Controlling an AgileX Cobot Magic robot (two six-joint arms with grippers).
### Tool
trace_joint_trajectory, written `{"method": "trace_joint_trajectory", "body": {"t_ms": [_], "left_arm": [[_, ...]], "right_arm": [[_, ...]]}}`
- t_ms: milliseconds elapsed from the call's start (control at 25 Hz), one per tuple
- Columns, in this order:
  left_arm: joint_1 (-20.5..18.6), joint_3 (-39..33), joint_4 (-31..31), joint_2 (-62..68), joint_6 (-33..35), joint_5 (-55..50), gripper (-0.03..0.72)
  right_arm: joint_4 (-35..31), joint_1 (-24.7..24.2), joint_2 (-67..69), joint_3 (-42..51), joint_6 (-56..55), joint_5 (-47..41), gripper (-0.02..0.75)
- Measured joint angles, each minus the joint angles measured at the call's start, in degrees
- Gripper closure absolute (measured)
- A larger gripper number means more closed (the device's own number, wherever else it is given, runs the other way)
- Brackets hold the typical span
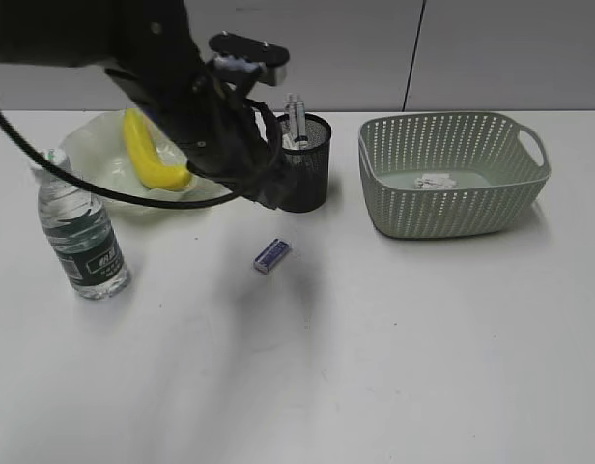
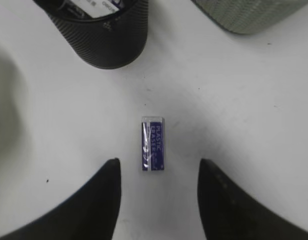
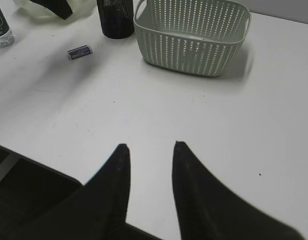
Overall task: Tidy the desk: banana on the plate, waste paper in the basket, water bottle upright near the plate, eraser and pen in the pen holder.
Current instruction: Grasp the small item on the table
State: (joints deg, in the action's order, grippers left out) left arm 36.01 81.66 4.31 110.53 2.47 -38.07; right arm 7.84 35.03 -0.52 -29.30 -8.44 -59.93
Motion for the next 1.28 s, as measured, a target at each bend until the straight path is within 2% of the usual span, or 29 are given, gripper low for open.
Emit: {"method": "trace_joint_trajectory", "body": {"t_ms": [240, 640, 760, 880, 920, 1120, 1280], "left_arm": [[0.0, 8.62, -0.82, 11.83, 0.0, -4.08, 0.306], [0.0, 10.61, -0.98, 18.45, 0.04, -4.75, 0.308], [0.0, 10.78, -1.32, 18.57, 0.04, -4.82, 0.358], [-0.05, 10.83, -2.21, 18.57, 0.04, -5.01, 0.499], [-0.05, 10.89, -2.21, 18.57, 0.04, -5.3, 0.516], [0.25, 10.84, 0.69, 16.51, 0.04, -7.95, 0.513], [0.32, 10.84, 1.72, 9.99, 0.04, -5.31, 0.513]], "right_arm": [[0.0, 0.0, -0.07, 0.0, 0.07, 0.06, 0.494], [0.0, 0.0, -0.07, 0.0, 0.07, 0.02, 0.494], [0.0, 0.0, -0.07, 0.0, 0.01, 0.02, 0.495], [0.0, 0.0, -0.07, 0.0, 0.01, 0.02, 0.495], [0.0, 0.0, -0.07, 0.0, 0.01, 0.02, 0.495], [0.0, 0.0, -0.07, 0.0, 0.01, 0.02, 0.495], [0.0, 0.0, -0.07, 0.0, 0.16, 0.02, 0.494]]}}
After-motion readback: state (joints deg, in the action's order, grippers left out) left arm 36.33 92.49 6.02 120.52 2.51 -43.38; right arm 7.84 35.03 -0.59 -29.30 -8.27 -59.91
